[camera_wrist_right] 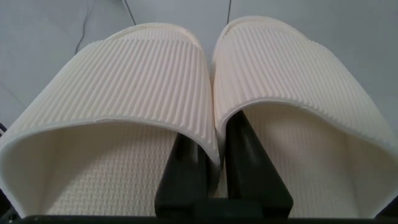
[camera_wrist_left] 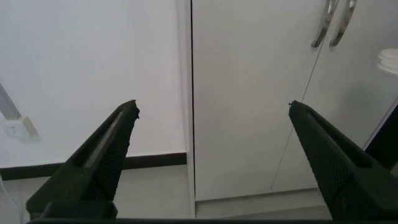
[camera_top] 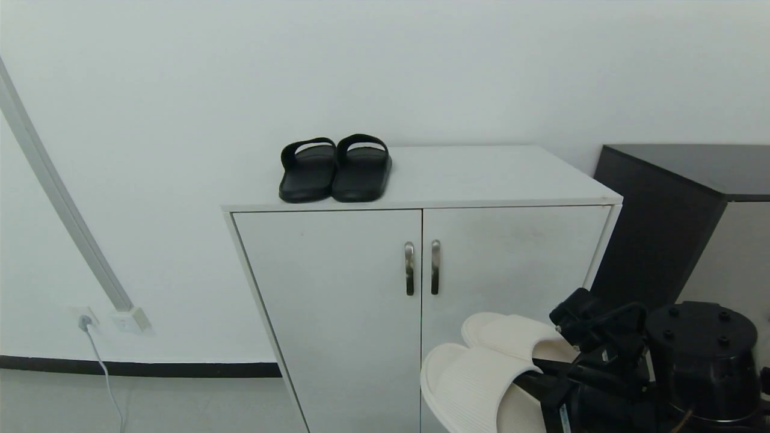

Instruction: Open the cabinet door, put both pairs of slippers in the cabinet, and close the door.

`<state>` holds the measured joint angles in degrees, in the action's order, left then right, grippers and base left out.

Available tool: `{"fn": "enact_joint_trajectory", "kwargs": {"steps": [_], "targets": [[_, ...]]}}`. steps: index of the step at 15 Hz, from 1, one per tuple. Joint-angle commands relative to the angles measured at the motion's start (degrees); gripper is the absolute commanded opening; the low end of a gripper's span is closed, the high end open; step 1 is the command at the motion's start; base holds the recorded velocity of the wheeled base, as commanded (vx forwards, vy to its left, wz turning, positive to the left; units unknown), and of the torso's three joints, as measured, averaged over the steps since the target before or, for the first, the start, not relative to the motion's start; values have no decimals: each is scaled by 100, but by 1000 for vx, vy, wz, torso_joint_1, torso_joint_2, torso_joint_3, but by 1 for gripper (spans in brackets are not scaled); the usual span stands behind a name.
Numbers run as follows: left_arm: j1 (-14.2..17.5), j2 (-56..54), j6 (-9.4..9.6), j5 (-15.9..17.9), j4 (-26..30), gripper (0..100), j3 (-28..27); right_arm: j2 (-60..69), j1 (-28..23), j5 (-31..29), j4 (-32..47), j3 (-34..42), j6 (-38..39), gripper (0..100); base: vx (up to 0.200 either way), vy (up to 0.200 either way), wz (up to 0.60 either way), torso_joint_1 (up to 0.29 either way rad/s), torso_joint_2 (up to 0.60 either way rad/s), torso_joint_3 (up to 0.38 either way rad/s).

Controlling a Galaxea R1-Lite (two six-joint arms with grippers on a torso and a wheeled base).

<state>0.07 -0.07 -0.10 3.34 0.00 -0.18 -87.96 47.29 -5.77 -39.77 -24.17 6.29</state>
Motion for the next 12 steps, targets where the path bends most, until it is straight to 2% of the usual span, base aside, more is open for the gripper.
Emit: {"fn": "enact_joint_trajectory", "kwargs": {"steps": [1, 9, 12], "targets": [[1, 7, 10, 9, 0, 100, 1, -2, 9, 5, -5, 27, -67, 0, 0, 0, 0, -134, 466, 325], [1, 42, 10, 26, 18, 100, -8, -37, 53, 23, -5, 36, -137, 0, 0, 0, 0, -79, 442, 347], [-7, 51, 10, 26, 18, 100, -8, -37, 61, 32, -5, 71, -137, 0, 0, 0, 0, 1, 27, 9]]}}
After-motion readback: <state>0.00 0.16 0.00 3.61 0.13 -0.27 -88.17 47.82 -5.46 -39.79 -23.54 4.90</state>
